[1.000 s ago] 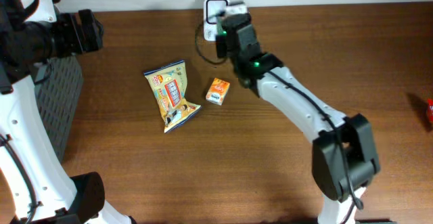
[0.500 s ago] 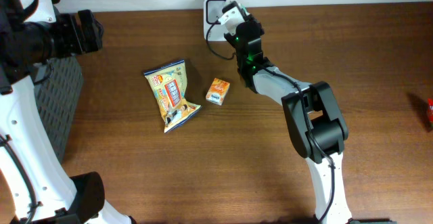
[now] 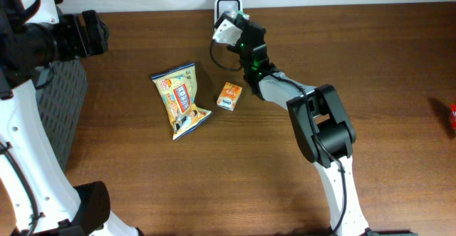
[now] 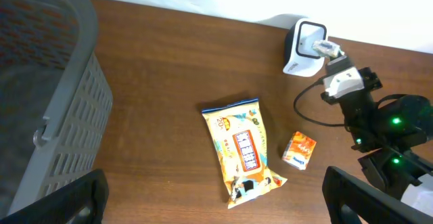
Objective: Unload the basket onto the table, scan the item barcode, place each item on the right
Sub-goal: 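Hold the green tissue pack over the white scanner, then move the tissue pack right and release it at the table edge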
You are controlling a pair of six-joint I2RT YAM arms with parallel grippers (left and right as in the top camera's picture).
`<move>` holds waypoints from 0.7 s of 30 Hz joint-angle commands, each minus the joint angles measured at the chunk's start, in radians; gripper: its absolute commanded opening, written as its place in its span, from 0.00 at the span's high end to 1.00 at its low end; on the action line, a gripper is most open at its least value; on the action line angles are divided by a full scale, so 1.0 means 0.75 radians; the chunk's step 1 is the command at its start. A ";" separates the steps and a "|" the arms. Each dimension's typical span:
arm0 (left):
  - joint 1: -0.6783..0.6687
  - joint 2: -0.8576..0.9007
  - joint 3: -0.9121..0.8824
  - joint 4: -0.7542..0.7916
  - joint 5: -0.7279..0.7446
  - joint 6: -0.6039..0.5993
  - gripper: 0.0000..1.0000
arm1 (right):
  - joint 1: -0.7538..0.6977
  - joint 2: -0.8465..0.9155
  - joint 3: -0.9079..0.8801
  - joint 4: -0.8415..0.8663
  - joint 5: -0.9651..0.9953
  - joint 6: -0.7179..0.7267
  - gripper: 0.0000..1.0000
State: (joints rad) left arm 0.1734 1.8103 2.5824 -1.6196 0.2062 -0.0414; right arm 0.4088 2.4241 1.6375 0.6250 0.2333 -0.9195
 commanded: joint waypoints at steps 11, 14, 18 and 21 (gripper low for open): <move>0.006 -0.006 0.005 0.002 0.010 0.016 0.01 | -0.034 0.008 0.291 -0.155 -0.004 0.366 0.96; 0.006 -0.006 0.005 0.002 0.010 0.016 0.01 | -0.040 0.008 0.291 -0.221 0.030 0.575 0.96; 0.006 -0.006 0.005 0.002 0.010 0.016 0.01 | -0.075 -0.052 0.341 -0.211 0.555 0.796 0.96; 0.006 -0.006 0.005 0.002 0.010 0.016 0.01 | -0.222 -0.172 0.341 -0.369 0.945 0.826 0.96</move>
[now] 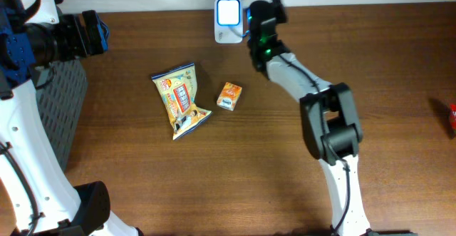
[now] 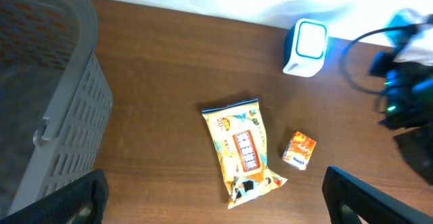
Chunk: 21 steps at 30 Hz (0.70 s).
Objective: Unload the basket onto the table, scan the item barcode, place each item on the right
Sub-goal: 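Move the tissue pack right and release it at the table edge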
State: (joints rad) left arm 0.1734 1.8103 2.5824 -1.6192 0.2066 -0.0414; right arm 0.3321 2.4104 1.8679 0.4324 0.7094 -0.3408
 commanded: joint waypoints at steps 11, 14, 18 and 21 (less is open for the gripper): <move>0.006 -0.006 0.005 0.001 0.010 0.016 0.01 | -1.281 -0.274 0.023 -1.623 -0.671 0.782 0.96; 0.006 -0.006 0.005 0.002 0.010 0.016 0.01 | -1.447 -0.260 0.005 -1.619 -0.839 0.781 0.96; 0.006 -0.006 0.005 0.002 0.010 0.016 0.01 | -1.464 -0.260 0.005 -1.569 -1.017 0.782 0.56; 0.006 -0.006 0.005 0.002 0.010 0.016 0.01 | -1.462 -0.260 0.006 -1.590 -1.021 0.782 0.01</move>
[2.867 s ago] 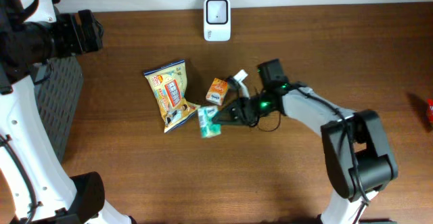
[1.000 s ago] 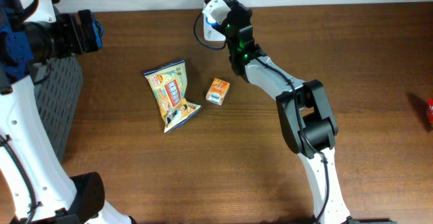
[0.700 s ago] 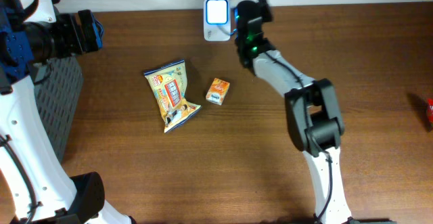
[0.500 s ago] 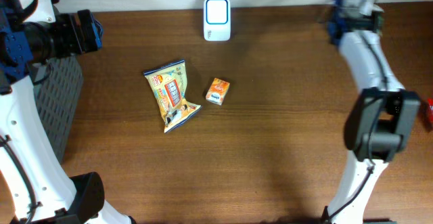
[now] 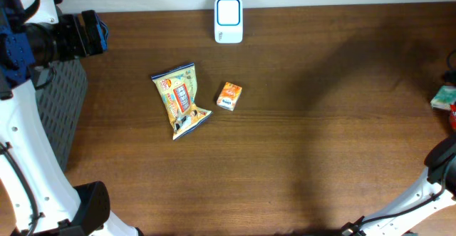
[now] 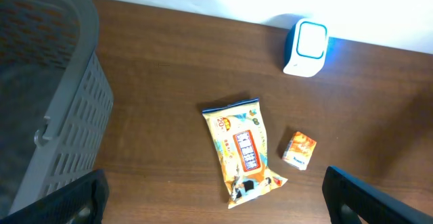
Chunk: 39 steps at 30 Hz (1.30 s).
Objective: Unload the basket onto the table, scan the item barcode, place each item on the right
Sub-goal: 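Move the tissue pack right and release it at the table edge, then grasp the orange small box with the right gripper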
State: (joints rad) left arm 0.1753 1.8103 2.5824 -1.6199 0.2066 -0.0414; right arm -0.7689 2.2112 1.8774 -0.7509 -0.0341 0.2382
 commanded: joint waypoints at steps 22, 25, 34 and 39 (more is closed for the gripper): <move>0.004 -0.006 0.005 0.003 0.010 0.016 0.01 | 1.576 0.151 0.051 -0.303 -0.431 0.454 0.57; 0.004 -0.006 0.005 0.002 0.010 0.016 0.01 | 1.538 0.153 0.051 -0.369 -0.426 0.458 0.55; 0.004 -0.006 0.005 0.003 0.010 0.016 0.01 | 1.565 0.168 -0.104 -0.133 -0.427 0.558 0.52; 0.004 -0.006 0.005 0.002 0.010 0.016 0.01 | 1.567 0.181 -0.121 -0.079 -0.439 0.557 0.96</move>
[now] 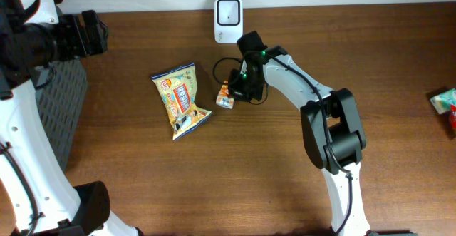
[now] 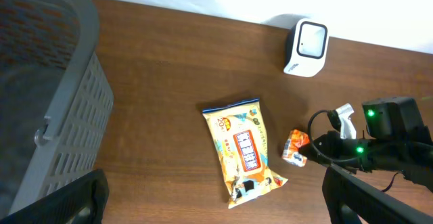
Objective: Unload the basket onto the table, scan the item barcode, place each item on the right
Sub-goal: 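Grasp the orange small box with the right gripper, then scan the orange box and place it at the right side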
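A white barcode scanner (image 1: 228, 11) (image 2: 306, 46) stands at the table's far edge. A small orange box (image 1: 226, 96) (image 2: 295, 148) lies in front of it, with a yellow snack bag (image 1: 180, 102) (image 2: 243, 149) to its left. My right gripper (image 1: 241, 86) (image 2: 323, 145) is down at the box's right side, touching or nearly touching it. How its jaws stand is hidden. My left gripper (image 2: 216, 207) hangs high over the table's left part, wide open and holding nothing.
A grey slatted basket (image 1: 63, 100) (image 2: 47, 102) stands at the left edge of the table. A teal item (image 1: 444, 100) and a red one lie at the far right edge. The right arm's cable loops just behind the orange box.
The right arm, then away at the right edge of the overhead view, now reaches across the table with its gripper at the orange box. The left arm, bag and scanner have not moved.
The right gripper first held a small pale item in front of the scanner. Then it was to the scanner's right, with the scanner lit blue. Then the arm was off at the right edge, where a teal item lay. Now it is at the orange box.
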You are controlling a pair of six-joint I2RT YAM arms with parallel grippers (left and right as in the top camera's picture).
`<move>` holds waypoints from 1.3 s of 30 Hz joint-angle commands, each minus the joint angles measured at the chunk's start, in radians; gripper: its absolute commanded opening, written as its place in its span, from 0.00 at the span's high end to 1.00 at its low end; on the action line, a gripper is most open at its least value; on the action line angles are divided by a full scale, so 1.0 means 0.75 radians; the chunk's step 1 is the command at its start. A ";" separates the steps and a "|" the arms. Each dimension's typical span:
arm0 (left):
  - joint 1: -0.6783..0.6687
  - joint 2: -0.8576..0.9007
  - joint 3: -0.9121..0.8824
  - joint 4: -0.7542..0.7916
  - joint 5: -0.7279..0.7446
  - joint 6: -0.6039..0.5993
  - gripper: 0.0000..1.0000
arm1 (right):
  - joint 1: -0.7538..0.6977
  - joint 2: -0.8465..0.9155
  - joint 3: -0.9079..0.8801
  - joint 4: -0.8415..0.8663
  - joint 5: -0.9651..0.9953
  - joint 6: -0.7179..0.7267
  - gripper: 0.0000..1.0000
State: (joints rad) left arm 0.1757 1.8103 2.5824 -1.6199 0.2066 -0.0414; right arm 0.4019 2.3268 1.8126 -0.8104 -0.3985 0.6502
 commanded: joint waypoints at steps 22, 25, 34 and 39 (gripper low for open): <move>0.003 -0.006 0.005 0.003 0.010 0.016 0.01 | 0.030 0.060 0.498 0.535 1.002 -1.288 0.96; 0.003 -0.006 0.005 0.002 0.010 0.016 0.01 | 0.085 0.185 0.498 0.775 1.148 -1.874 0.96; 0.003 -0.006 0.005 0.002 0.010 0.016 0.01 | 0.054 0.225 0.536 1.056 1.426 -1.593 0.96; 0.003 -0.006 0.005 0.002 0.010 0.016 0.01 | -0.368 -0.004 0.540 0.338 1.285 -0.660 0.96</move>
State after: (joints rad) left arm 0.1753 1.8103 2.5824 -1.6161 0.2066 -0.0410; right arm 0.2989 2.4405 2.1979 -0.4038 0.6460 -0.2024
